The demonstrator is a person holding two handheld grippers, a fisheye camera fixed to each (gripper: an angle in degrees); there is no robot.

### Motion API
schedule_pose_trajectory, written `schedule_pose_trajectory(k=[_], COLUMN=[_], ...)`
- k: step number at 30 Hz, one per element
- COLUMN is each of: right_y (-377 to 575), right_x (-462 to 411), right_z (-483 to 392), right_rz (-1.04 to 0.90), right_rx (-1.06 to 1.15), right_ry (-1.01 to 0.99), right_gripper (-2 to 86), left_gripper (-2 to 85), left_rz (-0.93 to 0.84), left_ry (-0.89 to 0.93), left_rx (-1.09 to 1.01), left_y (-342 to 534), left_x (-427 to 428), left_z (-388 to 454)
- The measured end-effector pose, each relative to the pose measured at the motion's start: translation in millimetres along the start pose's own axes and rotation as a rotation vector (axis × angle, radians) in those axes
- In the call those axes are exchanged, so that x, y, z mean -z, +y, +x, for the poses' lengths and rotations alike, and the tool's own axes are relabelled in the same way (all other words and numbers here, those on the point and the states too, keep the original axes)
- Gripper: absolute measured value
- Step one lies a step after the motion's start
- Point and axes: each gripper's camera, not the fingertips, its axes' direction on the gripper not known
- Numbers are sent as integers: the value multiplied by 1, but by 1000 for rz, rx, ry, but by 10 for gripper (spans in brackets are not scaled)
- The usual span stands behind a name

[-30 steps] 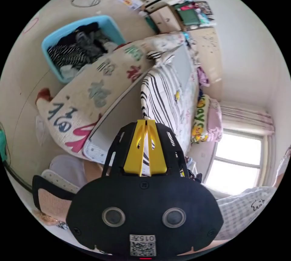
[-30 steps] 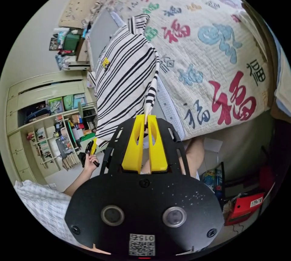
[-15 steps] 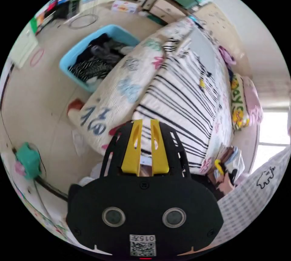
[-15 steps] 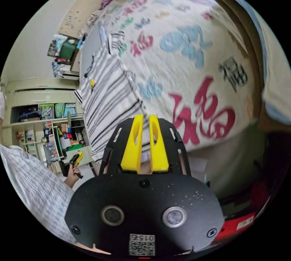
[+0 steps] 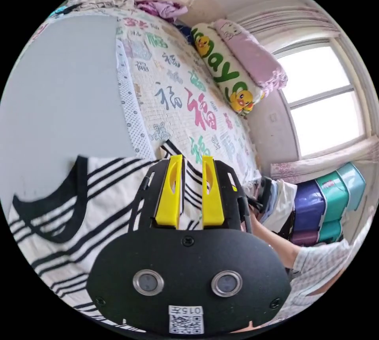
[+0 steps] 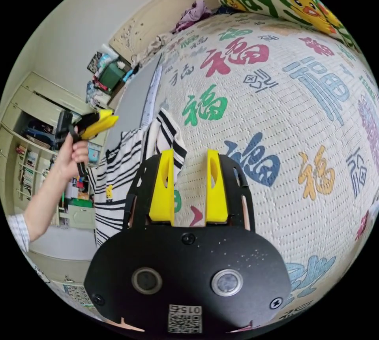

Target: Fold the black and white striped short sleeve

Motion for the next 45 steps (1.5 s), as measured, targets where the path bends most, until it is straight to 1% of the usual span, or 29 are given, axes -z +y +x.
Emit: schedule_pose_trajectory(k=[2, 4, 5, 6, 7, 8, 9, 10, 11, 12, 14, 15, 16, 18, 20, 21, 25, 29, 30, 32, 33, 34, 35, 36, 37, 39, 40, 42, 45], right_y=[0, 1, 2, 5, 10, 12, 17, 23, 27, 34, 46, 53, 60, 70, 78, 82, 89, 75, 67, 53, 43, 35, 31, 25, 22, 24, 28, 36, 54], right_x=[0, -5, -7, -7, 0, 4, 15, 28, 34, 45, 56, 60, 62, 61, 58, 60, 78, 74, 68, 57, 50, 45, 43, 42, 44, 51, 54, 55, 62], right_z=[2, 3, 2, 0, 1, 2, 8, 15, 18, 21, 22, 22, 24, 32, 44, 52, 69, 73, 71, 69, 68, 68, 68, 67, 67, 64, 63, 62, 70], right_rz=[26, -20, -47, -60, -25, -8, 19, 53, 70, 95, 111, 108, 108, 111, 92, 109, 186, 161, 145, 113, 87, 49, 31, 0, -26, -28, -40, -70, -87], right_rx=[9, 57, 62, 65, 54, 40, -4, -50, -64, -85, -112, -131, -169, -224, -278, -306, -303, -246, -214, -181, -158, -144, -130, -108, -125, -160, -188, -233, -345], right_ry=[-44, -212, -214, -179, -138, -128, -120, -117, -122, -130, -84, -30, 23, 51, 13, -31, -44, -94, -113, -126, -133, -94, -81, -81, -75, -50, -36, -31, -71], right_gripper=[103, 62, 51, 27, 19, 15, 12, 8, 7, 6, 5, 5, 7, 12, 23, 38, 100, 122, 124, 120, 112, 84, 69, 58, 46, 31, 26, 24, 20], left_gripper=[105, 111, 111, 102, 82, 61, 20, 12, 9, 5, 3, 3, 4, 8, 17, 27, 68, 82, 82, 81, 82, 86, 94, 110, 115, 120, 121, 123, 120], left_rz=[-62, -90, -112, -121, -128, -139, -144, -138, -129, -118, -152, -193, -226, -260, -267, -240, -91, -2, -11, -109, -229, -294, -294, -248, -164, -59, 10, 76, 147], left_ry=[-127, -236, -261, -343, -402, -389, -328, -260, -238, -201, -158, -144, -143, -171, -225, -228, -140, -65, -68, -50, 13, 38, 24, -27, -79, -123, -112, -90, -138], left_rx=[13, 25, 29, 25, -21, -62, -120, -175, -207, -288, -404, -463, -509, -546, -546, -542, -481, -410, -401, -428, -439, -427, -423, -416, -399, -372, -373, -333, -224], left_y=[-30, -54, -60, -69, -79, -83, -93, -103, -107, -116, -128, -133, -136, -137, -137, -138, -141, -144, -147, -153, -159, -164, -166, -169, -169, -162, -150, -125, -61], left_x=[-15, -26, -28, -26, -22, -20, -16, -13, -11, -11, -22, -34, -46, -63, -71, -67, -28, -5, -8, -24, -41, -52, -54, -50, -39, -22, -10, 6, 32], left_z=[20, 49, 56, 73, 93, 103, 122, 143, 154, 180, 216, 237, 254, 273, 282, 286, 286, 279, 278, 284, 290, 297, 299, 305, 308, 307, 305, 296, 271])
